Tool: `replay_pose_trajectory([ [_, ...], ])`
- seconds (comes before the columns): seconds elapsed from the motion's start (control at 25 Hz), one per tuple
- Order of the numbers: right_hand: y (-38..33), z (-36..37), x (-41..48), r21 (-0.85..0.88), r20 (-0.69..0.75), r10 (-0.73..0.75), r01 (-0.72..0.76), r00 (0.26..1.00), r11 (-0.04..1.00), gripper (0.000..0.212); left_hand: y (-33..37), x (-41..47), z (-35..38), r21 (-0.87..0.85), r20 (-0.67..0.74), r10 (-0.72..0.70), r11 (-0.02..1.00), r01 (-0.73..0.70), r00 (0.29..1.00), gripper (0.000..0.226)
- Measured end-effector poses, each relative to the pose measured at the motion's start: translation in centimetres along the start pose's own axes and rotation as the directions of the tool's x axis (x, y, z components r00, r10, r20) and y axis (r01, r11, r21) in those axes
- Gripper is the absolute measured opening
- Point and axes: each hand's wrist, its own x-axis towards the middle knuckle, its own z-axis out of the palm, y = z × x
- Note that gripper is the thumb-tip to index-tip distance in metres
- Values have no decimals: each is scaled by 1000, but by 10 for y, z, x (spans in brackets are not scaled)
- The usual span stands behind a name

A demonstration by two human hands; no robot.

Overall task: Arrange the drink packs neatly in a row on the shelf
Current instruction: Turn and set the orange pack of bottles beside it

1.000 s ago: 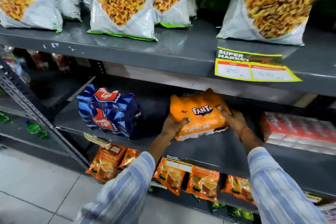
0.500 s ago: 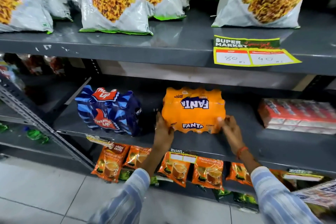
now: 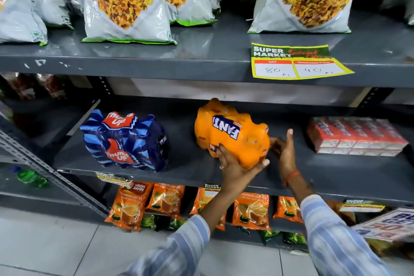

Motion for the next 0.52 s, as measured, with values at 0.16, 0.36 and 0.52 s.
replay_pose_trajectory([
  [0.16,28,-3,-22,4,-32,-59,60,998,998,76,-17,20,-42,-185,46,113,977,-102,993,138],
  [0.36,43,28,-52,-28,119,-59,63,991,998,69,-38,20,-75,-349,-78,11,936,-37,997,132],
  [0.52,48,50,-59,-111,278,-17,50,960,993,71,-18,6,-56,-229,-321,-17,972,-60,947,138],
])
